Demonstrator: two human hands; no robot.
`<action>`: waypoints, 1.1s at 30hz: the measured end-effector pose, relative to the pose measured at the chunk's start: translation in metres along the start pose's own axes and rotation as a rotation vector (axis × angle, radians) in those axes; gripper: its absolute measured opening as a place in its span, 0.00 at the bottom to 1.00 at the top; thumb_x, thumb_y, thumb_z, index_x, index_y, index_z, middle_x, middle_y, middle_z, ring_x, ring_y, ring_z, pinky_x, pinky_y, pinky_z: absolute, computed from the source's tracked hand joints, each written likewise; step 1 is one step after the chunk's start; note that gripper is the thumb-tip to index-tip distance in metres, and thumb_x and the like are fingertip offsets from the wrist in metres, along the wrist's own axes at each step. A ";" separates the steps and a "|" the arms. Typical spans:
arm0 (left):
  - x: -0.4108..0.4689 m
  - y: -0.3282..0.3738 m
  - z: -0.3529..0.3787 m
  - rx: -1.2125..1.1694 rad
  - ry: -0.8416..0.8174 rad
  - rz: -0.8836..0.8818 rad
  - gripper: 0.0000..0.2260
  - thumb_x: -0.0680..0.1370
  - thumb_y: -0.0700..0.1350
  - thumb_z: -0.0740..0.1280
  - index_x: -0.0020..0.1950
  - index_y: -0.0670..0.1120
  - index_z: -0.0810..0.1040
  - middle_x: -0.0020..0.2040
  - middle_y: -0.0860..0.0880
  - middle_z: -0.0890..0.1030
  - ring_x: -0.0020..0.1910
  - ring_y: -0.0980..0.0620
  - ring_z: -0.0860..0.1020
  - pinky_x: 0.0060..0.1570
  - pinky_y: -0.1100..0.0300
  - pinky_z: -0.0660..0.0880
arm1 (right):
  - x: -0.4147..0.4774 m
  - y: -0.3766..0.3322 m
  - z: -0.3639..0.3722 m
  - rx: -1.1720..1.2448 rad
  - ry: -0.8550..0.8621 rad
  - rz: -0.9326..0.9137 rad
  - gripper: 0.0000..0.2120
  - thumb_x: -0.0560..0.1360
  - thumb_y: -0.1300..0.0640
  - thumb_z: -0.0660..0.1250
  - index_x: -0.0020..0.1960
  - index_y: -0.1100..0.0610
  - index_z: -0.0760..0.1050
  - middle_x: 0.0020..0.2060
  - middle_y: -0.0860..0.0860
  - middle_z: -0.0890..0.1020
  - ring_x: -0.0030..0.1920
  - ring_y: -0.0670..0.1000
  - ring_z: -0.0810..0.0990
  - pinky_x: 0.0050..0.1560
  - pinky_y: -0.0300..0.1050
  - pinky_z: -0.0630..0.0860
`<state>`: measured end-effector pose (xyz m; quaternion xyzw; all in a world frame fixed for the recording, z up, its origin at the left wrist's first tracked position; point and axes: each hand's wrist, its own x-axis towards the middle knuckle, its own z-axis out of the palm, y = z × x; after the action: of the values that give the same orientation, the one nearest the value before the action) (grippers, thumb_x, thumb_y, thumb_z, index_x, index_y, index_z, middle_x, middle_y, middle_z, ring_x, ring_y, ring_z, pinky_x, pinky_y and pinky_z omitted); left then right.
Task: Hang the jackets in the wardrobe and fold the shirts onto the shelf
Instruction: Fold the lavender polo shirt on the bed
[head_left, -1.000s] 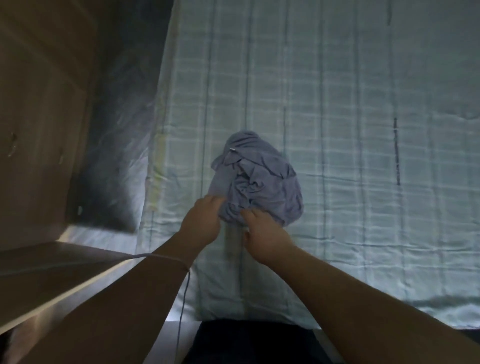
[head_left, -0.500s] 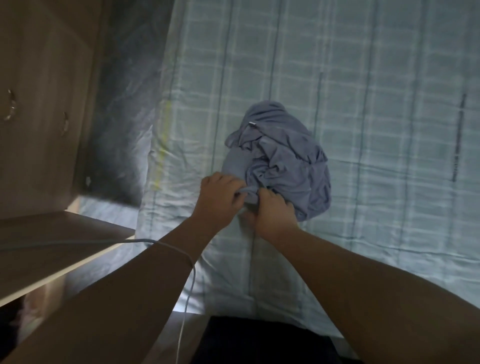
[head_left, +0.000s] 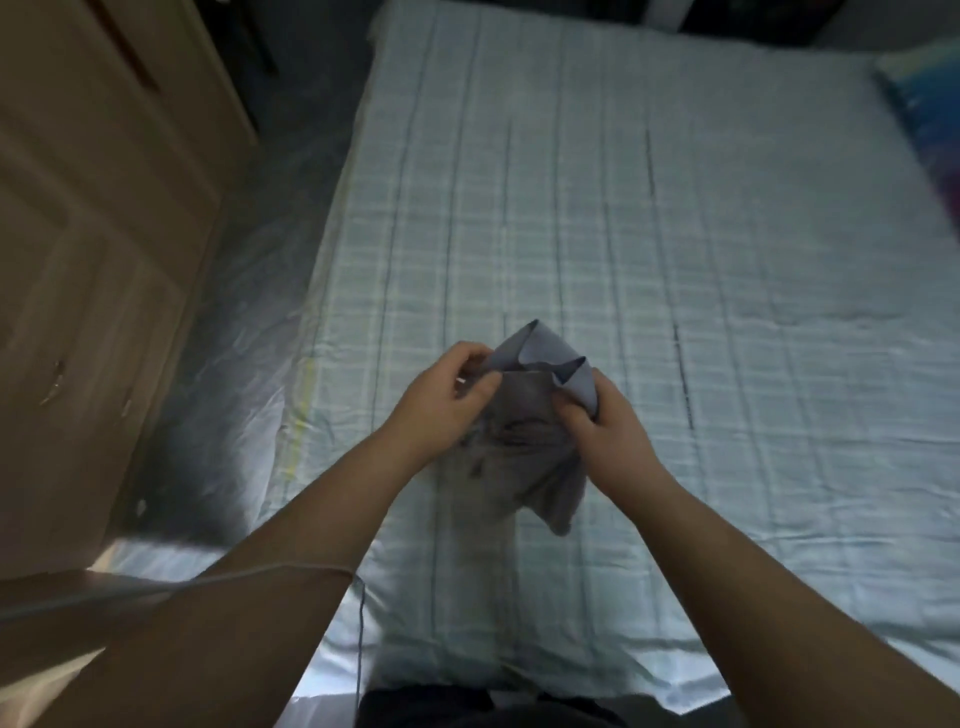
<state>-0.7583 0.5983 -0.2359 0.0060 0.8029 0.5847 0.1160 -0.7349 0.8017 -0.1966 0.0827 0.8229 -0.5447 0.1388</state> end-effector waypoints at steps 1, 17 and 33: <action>0.001 0.019 0.006 0.010 -0.033 0.026 0.11 0.75 0.57 0.66 0.55 0.57 0.76 0.50 0.58 0.81 0.50 0.58 0.80 0.51 0.61 0.76 | -0.007 -0.011 -0.018 0.032 -0.010 -0.032 0.08 0.80 0.57 0.65 0.58 0.50 0.77 0.48 0.46 0.84 0.49 0.42 0.82 0.50 0.41 0.78; -0.069 0.192 0.250 -0.201 -0.450 -0.109 0.18 0.75 0.34 0.70 0.64 0.41 0.78 0.59 0.40 0.82 0.59 0.42 0.81 0.63 0.43 0.75 | -0.120 0.014 -0.311 0.646 -0.116 -0.160 0.15 0.82 0.52 0.58 0.66 0.55 0.74 0.59 0.58 0.82 0.60 0.58 0.81 0.60 0.54 0.78; -0.076 0.402 0.315 0.022 0.075 0.381 0.05 0.78 0.45 0.69 0.52 0.48 0.77 0.47 0.47 0.83 0.47 0.52 0.82 0.48 0.55 0.79 | -0.166 -0.028 -0.450 -0.191 0.510 -0.199 0.24 0.72 0.41 0.70 0.58 0.56 0.70 0.45 0.51 0.78 0.46 0.54 0.80 0.41 0.44 0.74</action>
<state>-0.6736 1.0097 0.0642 0.1374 0.7974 0.5870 -0.0271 -0.6479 1.2066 0.0466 0.1224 0.8829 -0.4373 -0.1195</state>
